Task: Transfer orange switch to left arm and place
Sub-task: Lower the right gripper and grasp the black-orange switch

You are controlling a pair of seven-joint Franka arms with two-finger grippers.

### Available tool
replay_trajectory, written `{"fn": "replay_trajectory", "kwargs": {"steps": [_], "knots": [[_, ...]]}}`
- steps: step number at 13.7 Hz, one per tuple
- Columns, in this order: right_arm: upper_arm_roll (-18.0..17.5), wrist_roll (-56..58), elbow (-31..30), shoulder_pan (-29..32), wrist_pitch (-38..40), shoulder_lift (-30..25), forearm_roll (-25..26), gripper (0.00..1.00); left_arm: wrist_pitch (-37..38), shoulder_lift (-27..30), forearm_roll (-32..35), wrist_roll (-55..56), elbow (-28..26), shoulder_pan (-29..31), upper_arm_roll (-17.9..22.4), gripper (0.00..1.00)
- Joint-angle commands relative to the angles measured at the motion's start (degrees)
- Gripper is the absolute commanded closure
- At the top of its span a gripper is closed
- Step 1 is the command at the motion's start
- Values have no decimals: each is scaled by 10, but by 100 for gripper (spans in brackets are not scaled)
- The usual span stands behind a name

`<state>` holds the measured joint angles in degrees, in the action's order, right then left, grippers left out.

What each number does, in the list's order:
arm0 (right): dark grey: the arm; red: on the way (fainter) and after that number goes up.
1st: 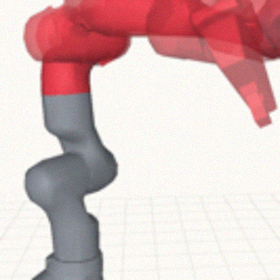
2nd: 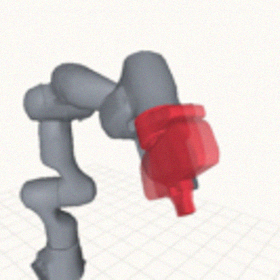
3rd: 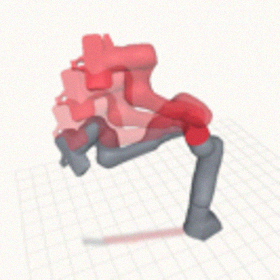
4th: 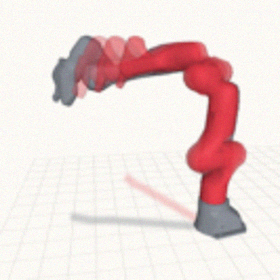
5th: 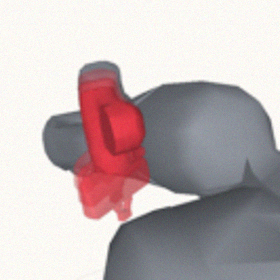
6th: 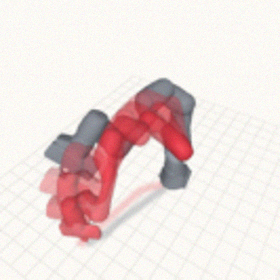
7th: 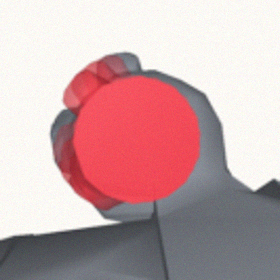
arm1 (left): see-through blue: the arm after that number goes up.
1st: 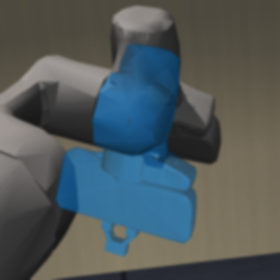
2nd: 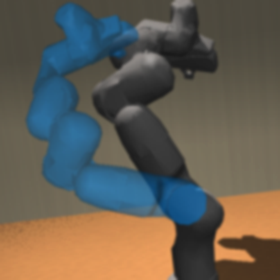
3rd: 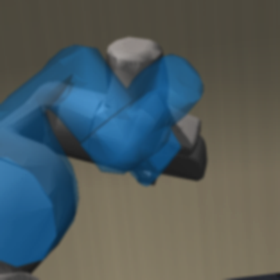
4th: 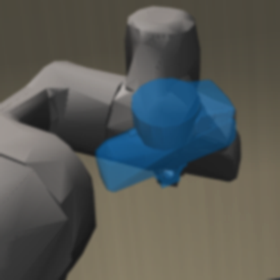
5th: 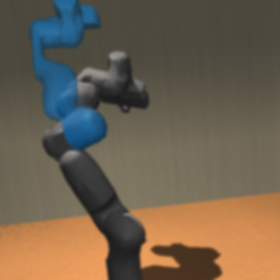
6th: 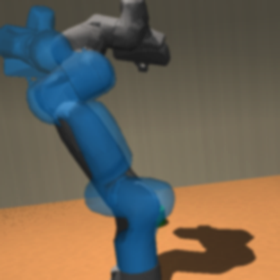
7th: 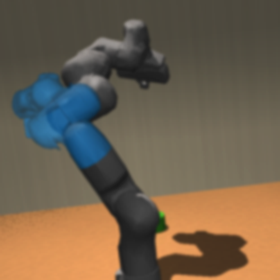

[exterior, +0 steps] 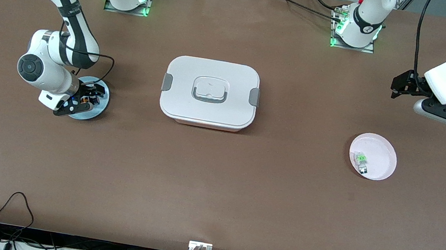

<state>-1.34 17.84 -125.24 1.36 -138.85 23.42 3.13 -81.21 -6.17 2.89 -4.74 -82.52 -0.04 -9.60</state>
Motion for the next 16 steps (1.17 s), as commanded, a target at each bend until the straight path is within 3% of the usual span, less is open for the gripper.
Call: {"fn": "replay_trajectory", "kwargs": {"steps": [1,11,13,16], "knots": [[-2,-5,-1,3,-14,6,1,0,14,-5,18,-2,15,-1,-6,0],[-2,-42,6,4,-19,13,-1,2,13,-7,16,-2,17,2,-4,0],[-2,-34,8,5,-24,14,-1,9,13,-7,16,-3,17,2,-4,0],[-2,-25,9,5,-23,17,2,38,13,-7,16,1,17,1,-4,0]]}}
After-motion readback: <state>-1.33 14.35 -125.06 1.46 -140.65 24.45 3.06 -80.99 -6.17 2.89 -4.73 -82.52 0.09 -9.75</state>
